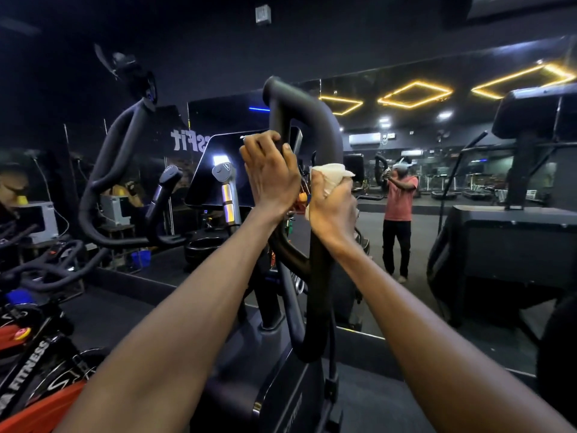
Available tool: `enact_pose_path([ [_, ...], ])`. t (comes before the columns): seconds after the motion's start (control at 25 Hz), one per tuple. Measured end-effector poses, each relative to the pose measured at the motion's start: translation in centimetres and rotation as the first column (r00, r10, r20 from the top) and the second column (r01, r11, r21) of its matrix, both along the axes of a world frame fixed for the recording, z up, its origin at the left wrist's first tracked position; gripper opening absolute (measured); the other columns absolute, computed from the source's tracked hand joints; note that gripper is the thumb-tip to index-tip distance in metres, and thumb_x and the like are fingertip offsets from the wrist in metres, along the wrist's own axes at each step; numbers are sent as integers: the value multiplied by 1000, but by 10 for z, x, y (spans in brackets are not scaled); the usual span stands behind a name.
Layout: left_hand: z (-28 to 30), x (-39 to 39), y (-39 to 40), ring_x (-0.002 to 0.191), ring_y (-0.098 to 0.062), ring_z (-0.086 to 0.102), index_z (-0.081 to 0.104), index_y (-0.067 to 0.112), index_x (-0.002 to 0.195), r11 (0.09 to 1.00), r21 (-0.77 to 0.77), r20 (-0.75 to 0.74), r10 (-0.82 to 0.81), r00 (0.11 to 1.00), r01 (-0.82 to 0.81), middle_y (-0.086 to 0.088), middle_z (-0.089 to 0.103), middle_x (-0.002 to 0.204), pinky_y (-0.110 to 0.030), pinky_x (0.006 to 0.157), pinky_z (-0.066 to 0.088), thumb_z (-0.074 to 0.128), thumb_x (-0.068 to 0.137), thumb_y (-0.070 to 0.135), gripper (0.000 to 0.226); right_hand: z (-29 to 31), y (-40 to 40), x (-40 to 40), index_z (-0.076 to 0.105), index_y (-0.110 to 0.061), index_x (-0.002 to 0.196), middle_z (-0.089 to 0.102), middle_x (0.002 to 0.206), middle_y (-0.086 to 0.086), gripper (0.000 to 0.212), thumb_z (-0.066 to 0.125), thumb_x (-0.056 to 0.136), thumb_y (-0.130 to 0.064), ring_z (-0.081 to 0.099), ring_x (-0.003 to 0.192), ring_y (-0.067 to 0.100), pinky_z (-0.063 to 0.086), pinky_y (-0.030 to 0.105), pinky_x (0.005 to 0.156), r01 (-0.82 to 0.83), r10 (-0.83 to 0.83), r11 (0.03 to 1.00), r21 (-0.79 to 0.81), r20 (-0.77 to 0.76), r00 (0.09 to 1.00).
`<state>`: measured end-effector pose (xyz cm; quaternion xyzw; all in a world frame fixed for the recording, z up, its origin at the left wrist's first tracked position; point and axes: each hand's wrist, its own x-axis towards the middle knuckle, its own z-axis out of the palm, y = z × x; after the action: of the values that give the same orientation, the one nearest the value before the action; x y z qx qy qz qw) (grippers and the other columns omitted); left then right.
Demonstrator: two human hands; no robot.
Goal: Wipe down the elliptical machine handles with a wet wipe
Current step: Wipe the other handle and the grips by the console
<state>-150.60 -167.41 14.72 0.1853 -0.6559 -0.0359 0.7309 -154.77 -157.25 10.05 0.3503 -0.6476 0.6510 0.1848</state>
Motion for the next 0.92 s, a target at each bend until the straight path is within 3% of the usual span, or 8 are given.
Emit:
enact_pose_path([
  [0.12, 17, -6, 0, 102, -33, 49, 50, 2, 109, 989, 100, -32, -105, 994, 108, -18, 50, 114, -20, 80, 23, 49, 92, 23, 28, 43, -5, -8, 53, -11, 115, 68, 96, 5, 68, 41, 87, -72, 67, 85, 24, 53, 37, 67, 15, -15, 1000, 7, 31, 999],
  [0.2, 22, -7, 0, 105, -34, 52, 43, 4, 118, 943, 252, -15, -220, 975, 216, -18, 48, 121, -29, 81, 34, 44, 98, 32, 34, 36, -6, -8, 49, -12, 120, 67, 96, 5, 67, 40, 89, -71, 67, 83, 23, 57, 42, 72, 38, -39, 999, -8, -3, 999],
  [0.32, 23, -7, -3, 106, -36, 58, 41, 9, 122, 882, 403, 76, -298, 952, 244, -17, 58, 121, -33, 76, 34, 35, 101, 48, 45, 30, -4, -6, 47, -10, 122, 65, 97, 4, 61, 42, 94, -64, 64, 81, 20, 51, 32, 63, 70, -70, 998, -2, -71, 995],
  [0.4, 25, -6, -6, 97, -37, 59, 45, 10, 117, 872, 430, 106, -306, 946, 234, -18, 63, 111, -35, 73, 35, 29, 100, 53, 49, 66, -9, -11, 49, -10, 120, 65, 100, 5, 67, 39, 91, -70, 64, 84, 22, 50, 29, 61, 90, -90, 996, -1, -70, 993],
  [0.52, 31, -5, -9, 86, -26, 60, 51, 12, 112, 830, 480, 67, -357, 932, 284, -13, 67, 99, -39, 74, 42, 21, 99, 58, 56, 83, -12, -14, 48, -13, 121, 66, 100, 6, 73, 33, 87, -76, 66, 86, 27, 58, 46, 73, 128, -124, 991, 32, -105, 987],
  [0.68, 55, 4, -6, 54, -30, 68, 59, 12, 89, 676, 550, -50, -560, 827, 490, -14, 69, 68, -44, 58, 60, 14, 100, 55, 64, 79, -14, -17, 44, -10, 126, 64, 102, 6, 69, 37, 91, -69, 65, 88, 27, 56, 45, 74, 191, -184, 981, 18, -203, 962],
  [0.8, 69, 2, -5, 65, -34, 68, 59, 13, 76, 691, 541, -81, -524, 848, 479, -15, 67, 70, -45, 65, 59, 13, 102, 50, 64, 115, -10, -14, 50, -7, 125, 56, 97, 4, 64, 40, 95, -63, 54, 87, 25, 44, 36, 73, 223, -174, 963, 155, -279, 945],
  [0.92, 62, 1, -4, 69, -37, 69, 56, 14, 71, 692, 530, -86, -531, 843, 490, -17, 67, 74, -46, 65, 59, 13, 101, 50, 64, 104, -11, -23, 48, -10, 125, 63, 109, 12, 59, 38, 97, -61, 60, 96, 32, 47, 41, 77, 272, -214, 953, 134, -341, 915],
])
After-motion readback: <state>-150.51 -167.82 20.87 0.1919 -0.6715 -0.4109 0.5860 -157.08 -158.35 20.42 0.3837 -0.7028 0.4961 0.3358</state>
